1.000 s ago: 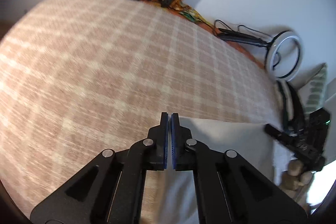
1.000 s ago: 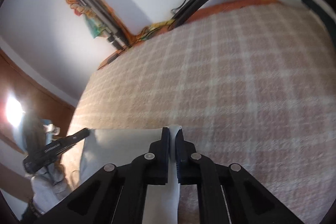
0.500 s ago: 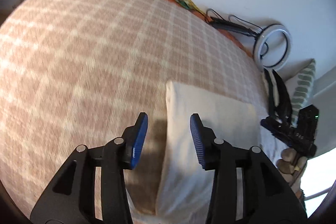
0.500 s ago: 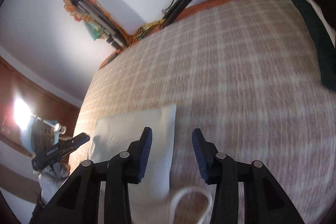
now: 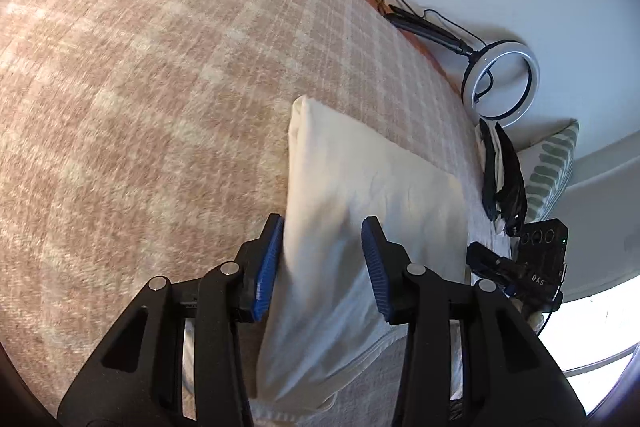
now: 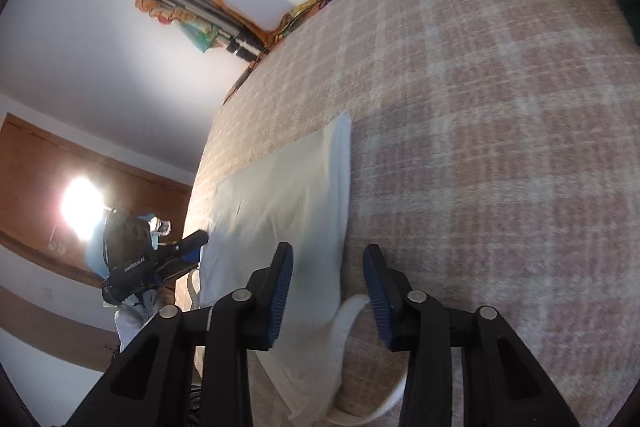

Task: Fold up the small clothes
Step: 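Grasp the folded tank top's edge with both grippers and lift it, then carry the folded tank top over to the dark garment pile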

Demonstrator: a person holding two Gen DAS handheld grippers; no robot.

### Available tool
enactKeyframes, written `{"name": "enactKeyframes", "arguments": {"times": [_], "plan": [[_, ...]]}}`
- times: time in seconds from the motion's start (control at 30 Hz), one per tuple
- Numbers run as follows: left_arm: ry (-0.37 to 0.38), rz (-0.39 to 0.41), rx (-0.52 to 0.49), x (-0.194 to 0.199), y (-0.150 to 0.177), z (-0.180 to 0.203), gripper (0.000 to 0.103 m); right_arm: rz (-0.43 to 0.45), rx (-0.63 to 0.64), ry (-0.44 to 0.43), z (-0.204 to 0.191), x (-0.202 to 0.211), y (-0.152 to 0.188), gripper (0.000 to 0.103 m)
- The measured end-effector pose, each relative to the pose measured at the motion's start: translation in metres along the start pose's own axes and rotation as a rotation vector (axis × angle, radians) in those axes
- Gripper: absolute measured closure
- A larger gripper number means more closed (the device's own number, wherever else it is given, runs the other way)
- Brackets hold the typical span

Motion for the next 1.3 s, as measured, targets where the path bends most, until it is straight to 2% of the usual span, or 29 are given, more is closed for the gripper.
{"name": "enactKeyframes", "arguments": {"times": [0.17, 0.2, 0.27, 0.37, 0.5, 0.63, 0.77, 0.97, 1.3], "plan": [[-0.027, 0.0, -0.032, -0.011, -0.003, 0.012, 0.079, -0.014, 0.018, -0.005, -0.007, -0.012, -0.002, 0.074], [-0.041, 0.001, -0.04, -0.013, -0.003, 0.015, 0.085, -0.015, 0.023, -0.004, -0.009, -0.014, -0.002, 0.075], [-0.072, 0.011, -0.059, -0.012, -0.002, 0.015, 0.089, -0.02, 0.045, 0.017, -0.015, -0.019, -0.002, 0.087], [-0.127, 0.037, -0.114, -0.008, 0.0, 0.022, 0.093, -0.008, 0.094, 0.093, -0.026, -0.021, -0.001, 0.097], [-0.217, 0.091, -0.228, -0.001, 0.009, 0.044, 0.094, 0.025, 0.169, 0.168, -0.046, -0.015, 0.001, 0.098], [-0.243, 0.13, -0.283, 0.003, 0.016, 0.06, 0.095, 0.066, 0.243, 0.216, -0.07, -0.005, 0.004, 0.099], [-0.237, 0.153, -0.316, 0.009, 0.022, 0.075, 0.095, 0.122, 0.294, 0.231, -0.083, 0.01, 0.005, 0.099], [-0.204, 0.168, -0.358, 0.006, 0.027, 0.103, 0.096, 0.164, 0.306, 0.273, -0.078, 0.038, 0.006, 0.099], [-0.13, 0.169, -0.489, -0.019, 0.045, 0.181, 0.096, 0.283, 0.299, 0.383, -0.064, 0.113, 0.01, 0.099]]}}
Point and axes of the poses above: each gripper's, at about its wrist camera, not at the fingertips, and x roughly against the way its jaws point, z to its right, y to its underside, the point moved 1 cm from there along -x, roughly the way its jaws point, and after that the axes turned 1 degree about -z, right-handed, at the moved point
